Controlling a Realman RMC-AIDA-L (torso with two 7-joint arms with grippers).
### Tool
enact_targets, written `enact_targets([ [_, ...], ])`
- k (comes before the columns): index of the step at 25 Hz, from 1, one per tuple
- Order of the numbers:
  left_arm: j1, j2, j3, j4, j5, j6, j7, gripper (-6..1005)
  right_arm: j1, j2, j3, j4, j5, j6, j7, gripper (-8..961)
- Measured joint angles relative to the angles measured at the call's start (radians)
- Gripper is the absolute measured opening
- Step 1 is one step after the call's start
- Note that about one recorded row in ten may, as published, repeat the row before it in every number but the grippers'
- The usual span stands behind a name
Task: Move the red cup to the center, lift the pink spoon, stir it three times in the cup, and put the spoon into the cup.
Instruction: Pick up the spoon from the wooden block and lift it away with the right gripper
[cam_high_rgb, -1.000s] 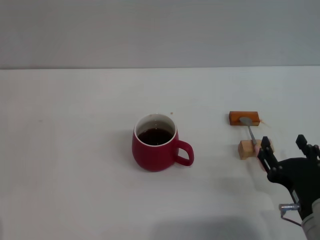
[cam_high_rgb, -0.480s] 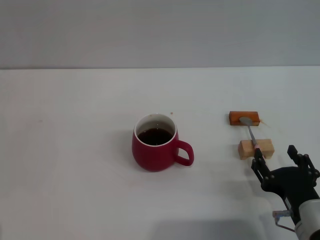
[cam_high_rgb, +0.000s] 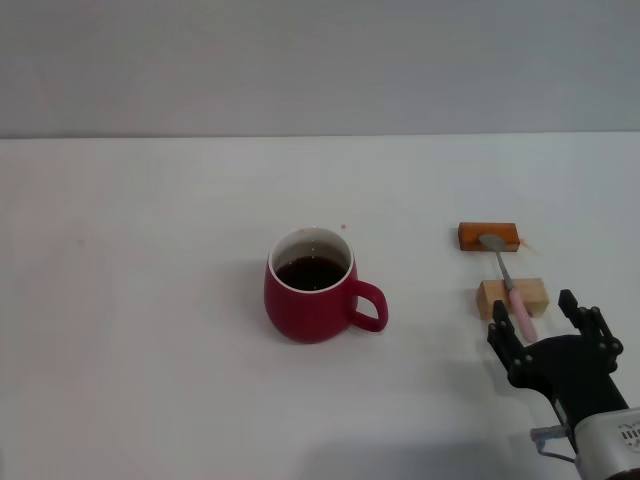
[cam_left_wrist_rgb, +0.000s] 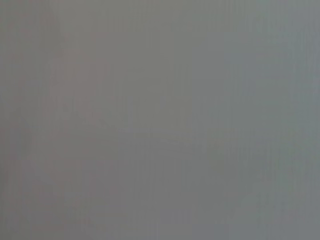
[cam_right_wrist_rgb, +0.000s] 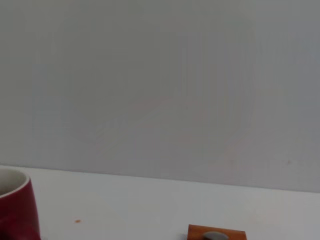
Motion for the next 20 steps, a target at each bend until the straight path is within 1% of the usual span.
enact_targets([
  [5,0.0,0.0,0.0,0.0,0.0,0.0,0.0,827,0.036,0.001,-0.012,-0.065,-0.004,-0.024,0.078,734],
  [9,0.0,0.001,0.0,0.0,0.001,0.0,0.0,827,0.07,0.002,-0.041,-0.121,-0.002,-0.056,0.137,734],
  [15,0.002,-0.002,0.0,0.0,0.001,0.001,0.0,827,0.106,0.004,-0.069,-0.18,-0.001,-0.069,0.188,734],
  [18,0.002,-0.002,0.0,0.0,0.001,0.001,0.0,827,0.125,0.005,-0.084,-0.217,-0.001,-0.077,0.244,733],
  [20,0.003,-0.003,0.0,0.0,0.0,0.001,0.0,827,0.128,0.005,-0.084,-0.223,-0.001,-0.077,0.25,733],
])
